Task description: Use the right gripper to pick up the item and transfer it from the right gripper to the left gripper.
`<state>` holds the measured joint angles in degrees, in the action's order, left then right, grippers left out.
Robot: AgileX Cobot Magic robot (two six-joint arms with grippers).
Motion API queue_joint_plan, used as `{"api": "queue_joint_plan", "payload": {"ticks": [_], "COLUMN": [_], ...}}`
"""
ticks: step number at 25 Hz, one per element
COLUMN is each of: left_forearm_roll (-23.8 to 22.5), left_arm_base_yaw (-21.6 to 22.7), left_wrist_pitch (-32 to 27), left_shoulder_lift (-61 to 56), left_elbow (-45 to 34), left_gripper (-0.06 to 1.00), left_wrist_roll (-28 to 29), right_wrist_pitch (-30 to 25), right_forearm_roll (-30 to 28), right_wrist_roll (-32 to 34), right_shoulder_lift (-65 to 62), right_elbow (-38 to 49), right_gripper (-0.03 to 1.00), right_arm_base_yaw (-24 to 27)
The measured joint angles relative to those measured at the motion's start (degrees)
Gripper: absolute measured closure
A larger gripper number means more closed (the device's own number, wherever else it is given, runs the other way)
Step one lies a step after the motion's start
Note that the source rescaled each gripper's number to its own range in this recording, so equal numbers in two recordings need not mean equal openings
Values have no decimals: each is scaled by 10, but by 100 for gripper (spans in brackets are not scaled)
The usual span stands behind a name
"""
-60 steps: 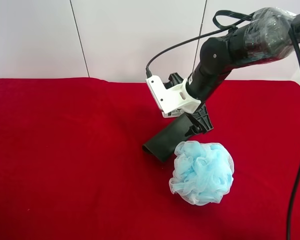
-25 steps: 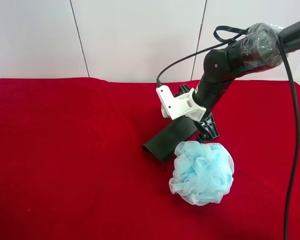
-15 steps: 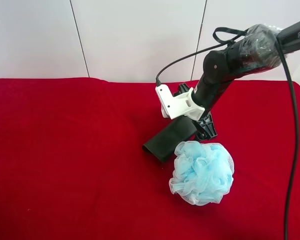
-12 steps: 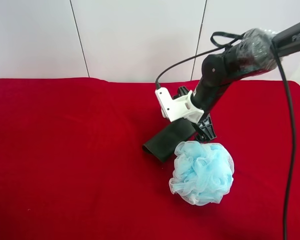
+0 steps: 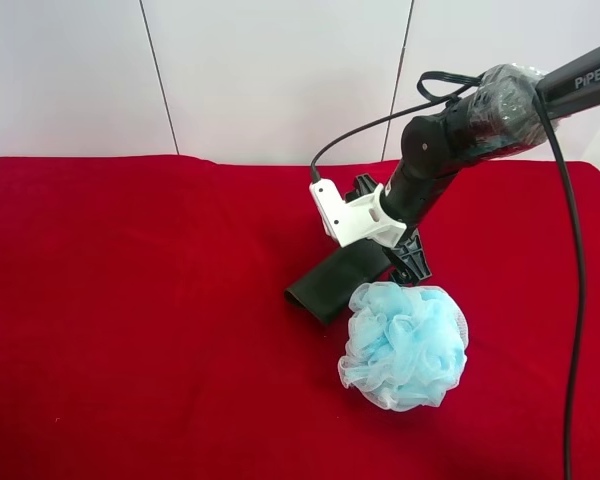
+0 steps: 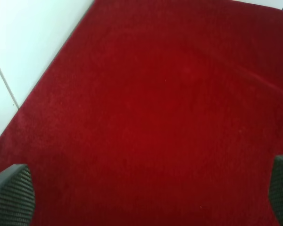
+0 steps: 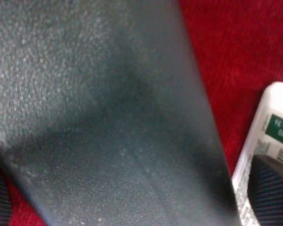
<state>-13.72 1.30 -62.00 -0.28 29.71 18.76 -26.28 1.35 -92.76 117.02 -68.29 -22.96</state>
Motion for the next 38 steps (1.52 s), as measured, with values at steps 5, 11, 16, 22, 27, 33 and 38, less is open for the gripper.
{"api": "queue_joint_plan", "payload": {"ticks": [5, 11, 16, 22, 27, 33, 38], "left_forearm_roll": [0, 0, 0, 0, 0, 0, 0], "left_arm_base_yaw": [0, 0, 0, 0, 0, 0, 0], "left_wrist_pitch": [0, 0, 0, 0, 0, 0, 0], "left_shoulder_lift": [0, 0, 0, 0, 0, 0, 0], "left_elbow": [0, 0, 0, 0, 0, 0, 0], "left_gripper": [-6, -6, -6, -6, -6, -6, -6], "left_wrist_roll": [0, 0, 0, 0, 0, 0, 0], "right_wrist_pitch": [0, 5, 7, 13, 26, 31, 58], "right_forearm_roll": [0, 0, 1, 4, 40, 83, 137], "right_wrist_roll": [0, 0, 0, 0, 0, 0, 0], "right_shoulder_lift": [0, 0, 0, 0, -3, -28, -60], "right_elbow": [0, 0, 0, 0, 0, 0, 0], "right_gripper": [52, 81, 83, 86, 88, 89, 91], "right_arm_base_yaw": [0, 0, 0, 0, 0, 0, -4]}}
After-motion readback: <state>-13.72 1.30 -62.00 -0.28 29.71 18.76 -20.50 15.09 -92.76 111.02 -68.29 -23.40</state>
